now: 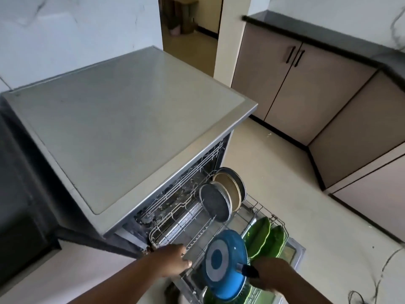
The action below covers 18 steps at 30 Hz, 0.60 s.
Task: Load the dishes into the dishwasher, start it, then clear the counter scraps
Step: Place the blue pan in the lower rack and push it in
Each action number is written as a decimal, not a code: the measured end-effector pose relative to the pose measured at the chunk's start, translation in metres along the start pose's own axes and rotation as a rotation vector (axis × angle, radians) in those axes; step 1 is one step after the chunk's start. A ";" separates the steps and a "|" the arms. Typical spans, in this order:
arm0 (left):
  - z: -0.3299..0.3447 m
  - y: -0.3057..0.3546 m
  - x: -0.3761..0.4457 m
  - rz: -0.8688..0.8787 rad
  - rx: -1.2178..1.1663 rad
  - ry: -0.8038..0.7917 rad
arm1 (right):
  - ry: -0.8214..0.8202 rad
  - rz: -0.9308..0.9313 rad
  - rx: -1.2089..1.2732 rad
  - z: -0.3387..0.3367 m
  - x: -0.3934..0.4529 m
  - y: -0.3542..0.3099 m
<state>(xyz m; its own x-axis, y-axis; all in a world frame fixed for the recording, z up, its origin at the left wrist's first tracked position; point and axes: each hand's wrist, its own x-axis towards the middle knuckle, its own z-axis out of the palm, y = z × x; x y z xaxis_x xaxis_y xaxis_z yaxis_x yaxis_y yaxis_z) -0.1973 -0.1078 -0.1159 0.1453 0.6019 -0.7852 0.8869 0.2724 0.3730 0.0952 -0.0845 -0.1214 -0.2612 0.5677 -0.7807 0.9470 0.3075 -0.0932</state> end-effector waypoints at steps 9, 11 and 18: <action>0.031 -0.021 0.090 0.075 0.238 0.033 | -0.073 -0.167 -0.281 -0.003 0.111 -0.006; 0.043 -0.024 0.117 0.068 0.251 0.032 | -0.098 -0.197 -0.311 0.004 0.143 0.002; 0.082 -0.025 0.186 0.063 0.130 0.047 | -0.209 -0.197 -0.149 0.030 0.213 0.030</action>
<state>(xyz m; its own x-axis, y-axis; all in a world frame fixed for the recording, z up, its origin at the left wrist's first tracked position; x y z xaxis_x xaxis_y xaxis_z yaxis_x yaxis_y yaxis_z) -0.1565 -0.0644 -0.3123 0.1844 0.6497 -0.7375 0.9265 0.1357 0.3511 0.0735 0.0232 -0.3088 -0.3782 0.3213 -0.8682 0.8400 0.5132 -0.1760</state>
